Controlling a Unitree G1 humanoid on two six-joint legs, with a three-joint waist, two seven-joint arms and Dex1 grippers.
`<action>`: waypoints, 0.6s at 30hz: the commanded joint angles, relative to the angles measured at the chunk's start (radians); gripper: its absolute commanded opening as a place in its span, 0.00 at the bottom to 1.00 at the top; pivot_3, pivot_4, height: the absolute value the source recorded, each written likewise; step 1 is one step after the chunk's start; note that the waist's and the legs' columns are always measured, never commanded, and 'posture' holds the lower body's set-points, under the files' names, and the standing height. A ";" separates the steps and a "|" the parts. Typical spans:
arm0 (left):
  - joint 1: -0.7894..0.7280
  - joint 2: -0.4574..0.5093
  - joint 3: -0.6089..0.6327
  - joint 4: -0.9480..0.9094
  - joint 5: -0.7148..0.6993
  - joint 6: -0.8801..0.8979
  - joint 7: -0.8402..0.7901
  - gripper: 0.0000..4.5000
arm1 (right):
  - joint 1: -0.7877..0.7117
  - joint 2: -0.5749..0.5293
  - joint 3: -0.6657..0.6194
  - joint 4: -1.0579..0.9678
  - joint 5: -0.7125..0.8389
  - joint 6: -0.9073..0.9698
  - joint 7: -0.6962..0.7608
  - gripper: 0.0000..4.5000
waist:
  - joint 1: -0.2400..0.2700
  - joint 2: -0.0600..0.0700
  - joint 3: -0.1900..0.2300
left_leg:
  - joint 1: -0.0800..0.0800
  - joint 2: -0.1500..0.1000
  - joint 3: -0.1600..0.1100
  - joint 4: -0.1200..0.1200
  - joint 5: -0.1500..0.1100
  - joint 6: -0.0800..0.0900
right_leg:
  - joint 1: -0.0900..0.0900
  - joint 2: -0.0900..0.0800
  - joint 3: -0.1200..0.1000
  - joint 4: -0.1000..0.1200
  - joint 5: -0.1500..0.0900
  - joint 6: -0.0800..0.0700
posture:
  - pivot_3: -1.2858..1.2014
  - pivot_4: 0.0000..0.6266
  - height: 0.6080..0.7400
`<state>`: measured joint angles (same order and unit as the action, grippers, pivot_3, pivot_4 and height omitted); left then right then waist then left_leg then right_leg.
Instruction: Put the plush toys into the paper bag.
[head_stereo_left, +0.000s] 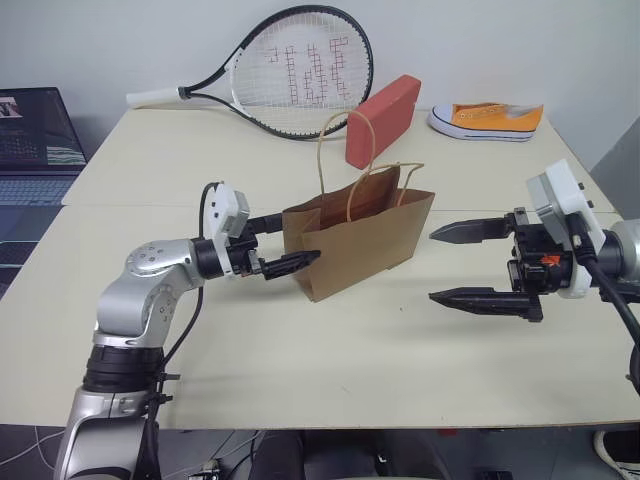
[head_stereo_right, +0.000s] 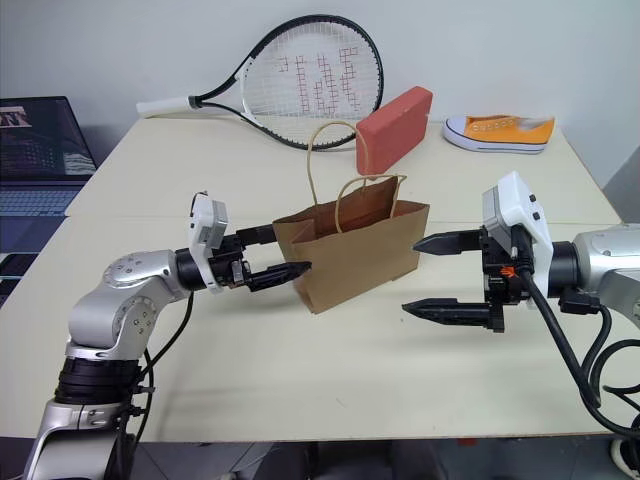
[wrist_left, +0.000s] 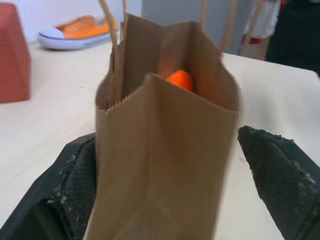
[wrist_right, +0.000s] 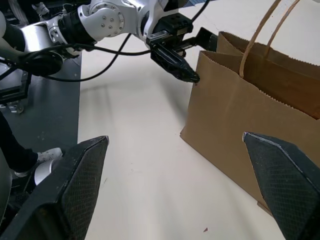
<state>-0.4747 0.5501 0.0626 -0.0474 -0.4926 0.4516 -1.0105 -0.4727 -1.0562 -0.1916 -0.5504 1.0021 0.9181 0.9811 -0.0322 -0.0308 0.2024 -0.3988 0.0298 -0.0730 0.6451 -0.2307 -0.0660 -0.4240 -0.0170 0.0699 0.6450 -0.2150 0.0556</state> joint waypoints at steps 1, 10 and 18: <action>-0.006 -0.035 0.003 -0.035 0.006 -0.041 0.047 1.00 | -0.006 0.007 -0.017 -0.018 -0.005 -0.025 -0.011 1.00 | 0.000 0.000 0.000 | 0.000 0.000 0.000 0.000 0.000 0.000 | 0.000 0.000 0.000 0.000 0.000 0.000 | 0.52 0.24 1.00; 0.022 -0.053 -0.005 -0.045 -0.015 -0.065 0.023 0.60 | -0.004 0.031 -0.011 -0.029 -0.027 -0.061 -0.022 1.00 | 0.000 0.000 0.000 | 0.000 0.000 0.000 0.000 0.000 0.000 | 0.000 0.000 0.000 0.000 0.000 0.000 | 0.52 0.24 1.00; 0.016 -0.056 -0.002 -0.027 -0.004 -0.082 0.020 0.05 | 0.008 0.049 0.001 -0.035 -0.063 -0.093 -0.026 1.00 | 0.000 0.000 0.000 | 0.000 0.000 0.000 0.000 0.000 0.000 | 0.000 0.000 0.000 0.000 0.000 0.000 | 0.52 0.24 1.00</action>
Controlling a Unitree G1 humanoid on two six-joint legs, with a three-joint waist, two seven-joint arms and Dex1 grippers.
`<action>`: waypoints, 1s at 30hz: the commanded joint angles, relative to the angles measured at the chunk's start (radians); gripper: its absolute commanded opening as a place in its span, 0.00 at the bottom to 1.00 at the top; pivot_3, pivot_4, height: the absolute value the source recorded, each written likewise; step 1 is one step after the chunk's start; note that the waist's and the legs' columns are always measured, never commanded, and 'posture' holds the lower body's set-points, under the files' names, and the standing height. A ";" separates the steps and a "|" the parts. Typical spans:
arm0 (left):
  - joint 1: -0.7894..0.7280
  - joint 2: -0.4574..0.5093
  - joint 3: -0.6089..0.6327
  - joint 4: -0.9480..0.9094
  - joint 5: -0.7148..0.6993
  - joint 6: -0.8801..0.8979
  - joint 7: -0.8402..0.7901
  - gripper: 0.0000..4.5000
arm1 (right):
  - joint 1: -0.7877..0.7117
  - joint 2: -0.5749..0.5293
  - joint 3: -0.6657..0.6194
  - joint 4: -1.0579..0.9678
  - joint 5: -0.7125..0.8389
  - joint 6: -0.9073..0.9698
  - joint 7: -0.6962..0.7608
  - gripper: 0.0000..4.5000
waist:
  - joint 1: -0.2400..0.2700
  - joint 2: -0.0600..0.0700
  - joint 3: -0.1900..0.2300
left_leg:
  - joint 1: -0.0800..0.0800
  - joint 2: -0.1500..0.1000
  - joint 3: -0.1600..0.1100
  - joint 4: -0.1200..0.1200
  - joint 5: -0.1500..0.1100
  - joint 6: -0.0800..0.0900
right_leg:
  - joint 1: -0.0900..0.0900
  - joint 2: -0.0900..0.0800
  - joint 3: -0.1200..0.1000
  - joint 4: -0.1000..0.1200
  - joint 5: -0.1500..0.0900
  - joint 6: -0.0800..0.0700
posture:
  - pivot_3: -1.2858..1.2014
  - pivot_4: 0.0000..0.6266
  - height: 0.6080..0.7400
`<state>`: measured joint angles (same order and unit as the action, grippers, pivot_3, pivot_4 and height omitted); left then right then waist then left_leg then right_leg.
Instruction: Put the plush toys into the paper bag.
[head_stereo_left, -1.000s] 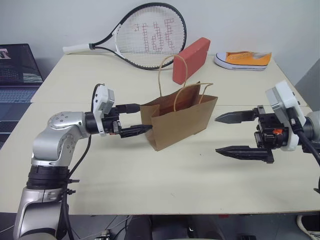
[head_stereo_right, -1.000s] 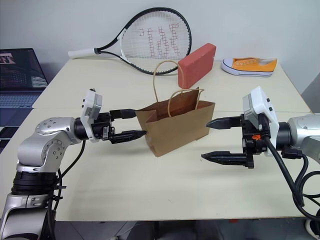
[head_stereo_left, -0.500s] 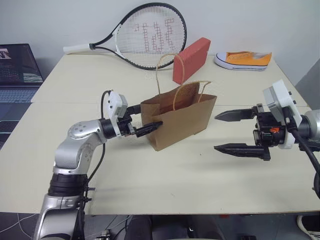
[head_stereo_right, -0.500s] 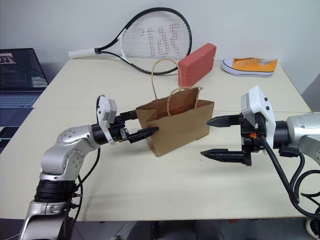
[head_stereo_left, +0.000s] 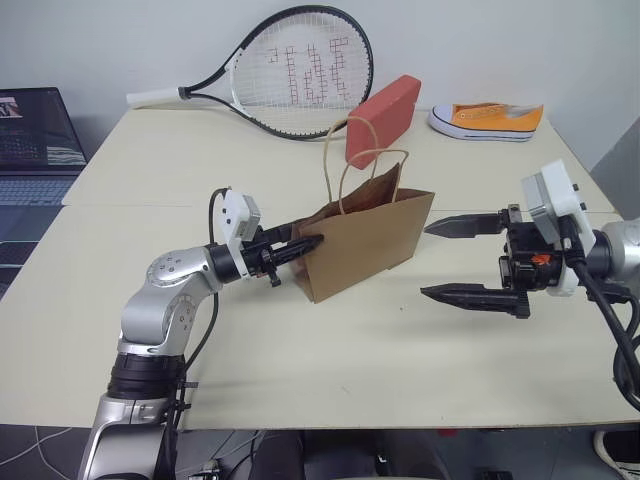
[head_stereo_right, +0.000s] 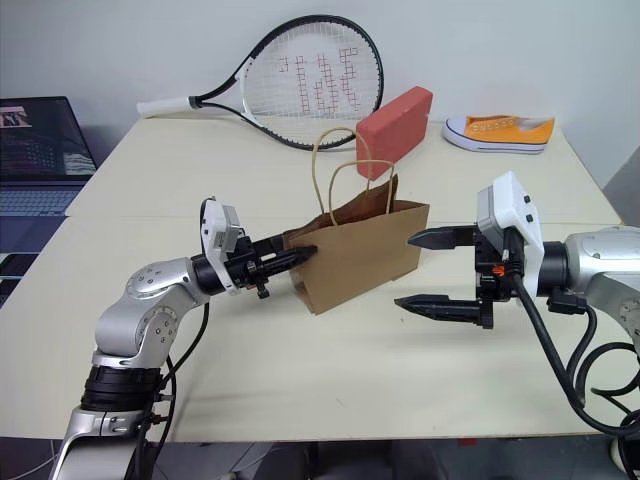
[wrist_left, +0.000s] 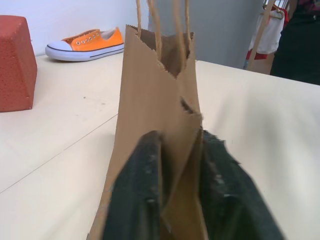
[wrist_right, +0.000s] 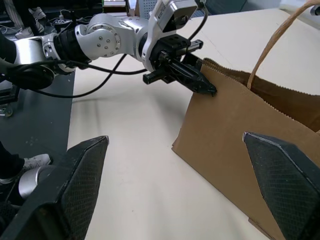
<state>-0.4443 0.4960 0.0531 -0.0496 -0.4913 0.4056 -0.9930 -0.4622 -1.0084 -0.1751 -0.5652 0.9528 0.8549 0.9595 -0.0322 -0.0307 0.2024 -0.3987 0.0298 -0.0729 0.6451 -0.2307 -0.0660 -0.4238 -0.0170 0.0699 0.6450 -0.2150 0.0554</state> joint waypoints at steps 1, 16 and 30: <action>-0.023 -0.012 0.014 -0.013 -0.005 -0.050 0.010 0.01 | 0.003 0.001 -0.013 -0.024 -0.028 -0.041 -0.005 1.00 | 0.000 0.000 0.000 | 0.000 0.000 0.000 0.000 0.000 0.000 | 0.000 0.000 0.000 0.000 0.000 0.000 | 0.52 0.24 1.00; -0.221 0.054 -0.057 0.168 -0.060 0.007 -0.272 0.01 | 0.190 -0.084 -0.259 -0.123 0.079 -0.007 0.006 1.00 | 0.006 0.000 0.000 | 0.000 0.000 0.000 0.001 0.000 0.000 | 0.001 0.000 0.000 0.000 -0.001 -0.001 | 0.52 0.24 1.00; -0.425 -0.023 -0.172 0.596 0.120 -0.175 -0.443 0.05 | 0.389 -0.131 -0.517 -0.246 0.243 0.098 -0.171 1.00 | 0.001 -0.001 0.000 | 0.000 -0.001 -0.001 0.001 0.000 0.000 | 0.002 0.000 0.000 0.000 -0.002 -0.003 | 0.52 0.24 1.00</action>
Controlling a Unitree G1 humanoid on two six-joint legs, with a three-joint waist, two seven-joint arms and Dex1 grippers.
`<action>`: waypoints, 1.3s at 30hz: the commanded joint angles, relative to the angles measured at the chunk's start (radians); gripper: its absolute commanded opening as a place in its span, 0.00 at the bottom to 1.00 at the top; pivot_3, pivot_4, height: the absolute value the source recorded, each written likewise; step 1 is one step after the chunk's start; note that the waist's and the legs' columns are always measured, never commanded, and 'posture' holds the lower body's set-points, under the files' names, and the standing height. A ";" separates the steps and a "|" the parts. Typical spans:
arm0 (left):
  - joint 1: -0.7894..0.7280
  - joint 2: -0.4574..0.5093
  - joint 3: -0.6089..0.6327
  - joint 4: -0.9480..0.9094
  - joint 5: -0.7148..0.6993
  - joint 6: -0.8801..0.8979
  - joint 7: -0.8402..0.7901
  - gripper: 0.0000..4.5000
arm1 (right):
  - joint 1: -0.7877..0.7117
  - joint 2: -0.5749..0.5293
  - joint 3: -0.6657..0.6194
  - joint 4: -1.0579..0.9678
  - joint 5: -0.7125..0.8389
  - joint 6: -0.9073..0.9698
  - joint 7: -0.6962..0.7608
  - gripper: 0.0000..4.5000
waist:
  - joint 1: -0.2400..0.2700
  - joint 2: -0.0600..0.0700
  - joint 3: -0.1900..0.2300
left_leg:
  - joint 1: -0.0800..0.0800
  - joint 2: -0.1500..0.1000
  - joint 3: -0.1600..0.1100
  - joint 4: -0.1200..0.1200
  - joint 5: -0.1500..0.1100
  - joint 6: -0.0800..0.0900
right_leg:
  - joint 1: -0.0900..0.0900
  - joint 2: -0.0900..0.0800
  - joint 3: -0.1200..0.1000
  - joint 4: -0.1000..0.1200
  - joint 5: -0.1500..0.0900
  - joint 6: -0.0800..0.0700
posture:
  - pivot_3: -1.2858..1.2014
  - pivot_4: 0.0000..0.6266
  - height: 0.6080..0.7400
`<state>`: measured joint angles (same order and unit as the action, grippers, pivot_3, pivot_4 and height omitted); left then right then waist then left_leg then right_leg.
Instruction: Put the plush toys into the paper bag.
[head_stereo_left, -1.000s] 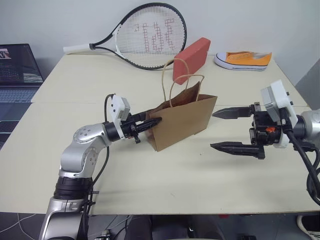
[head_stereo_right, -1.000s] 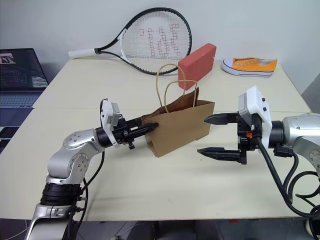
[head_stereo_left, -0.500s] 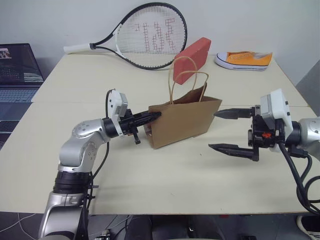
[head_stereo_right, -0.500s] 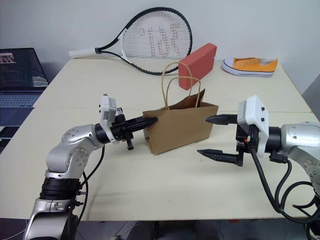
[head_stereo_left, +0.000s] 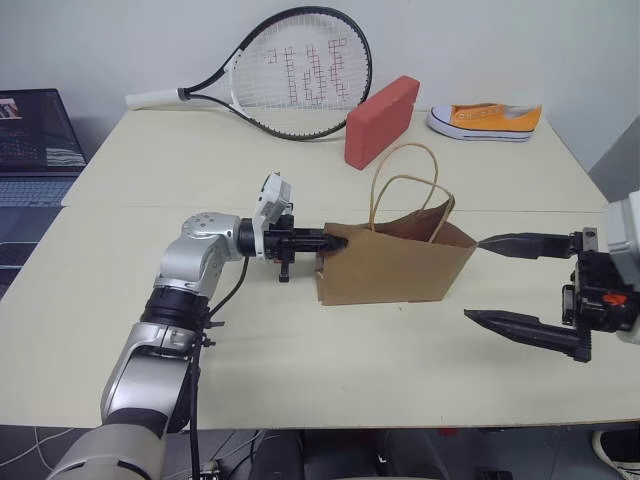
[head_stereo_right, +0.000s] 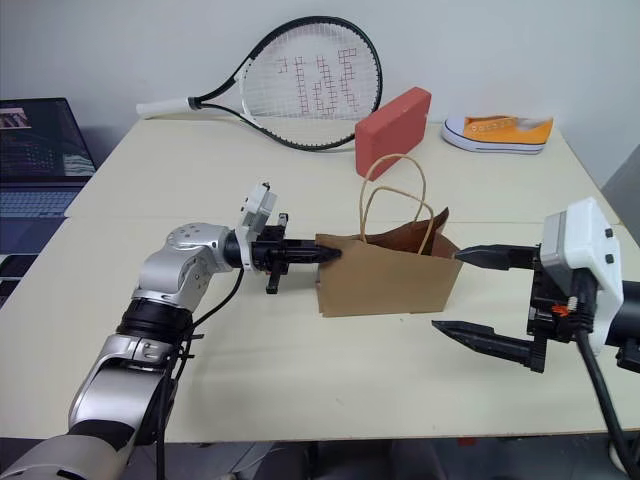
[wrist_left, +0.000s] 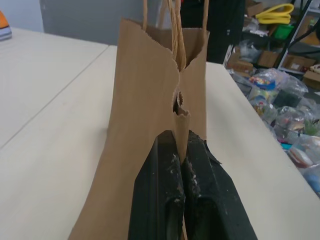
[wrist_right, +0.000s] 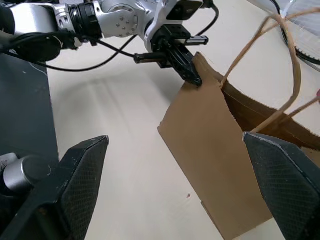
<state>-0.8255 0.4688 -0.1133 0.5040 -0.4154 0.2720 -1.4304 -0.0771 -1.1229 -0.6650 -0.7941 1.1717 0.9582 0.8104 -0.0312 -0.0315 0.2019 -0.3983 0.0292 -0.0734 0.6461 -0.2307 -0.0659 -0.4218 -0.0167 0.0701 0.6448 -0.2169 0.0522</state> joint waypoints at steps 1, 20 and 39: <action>-0.056 0.004 -0.002 0.067 0.057 -0.061 0.001 0.10 | 0.004 -0.020 -0.024 -0.015 0.026 -0.007 -0.027 1.00 | 0.001 0.000 0.000 | 0.000 0.000 0.000 0.000 0.000 0.000 | 0.000 0.000 0.000 -0.001 0.000 0.000 | 0.52 0.24 1.00; 0.141 0.261 0.121 -0.146 0.111 -0.113 0.065 0.99 | -0.083 -0.083 0.154 0.154 -0.152 -0.136 0.094 1.00 | -0.003 0.000 0.000 | 0.000 0.000 0.000 -0.001 0.000 0.000 | -0.001 0.000 0.000 0.000 0.001 0.002 | 0.52 0.24 1.00; 0.519 0.598 0.466 -0.565 -0.008 0.183 0.224 0.99 | -0.169 -0.192 0.192 0.544 -0.414 -0.316 0.424 1.00 | -0.003 0.001 0.001 | 0.002 0.002 0.005 -0.002 0.000 0.000 | -0.002 -0.002 0.000 0.000 -0.002 -0.002 | 0.52 0.24 1.00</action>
<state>-0.3095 1.0453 0.3157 -0.0325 -0.3991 0.4374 -1.2087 -0.2207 -1.3131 -0.4669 -0.2502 0.7663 0.6628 1.2205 -0.0337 -0.0305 0.2026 -0.3959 0.0312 -0.0687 0.6443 -0.2309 -0.0660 -0.4243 -0.0188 0.0699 0.6454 -0.2185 0.0497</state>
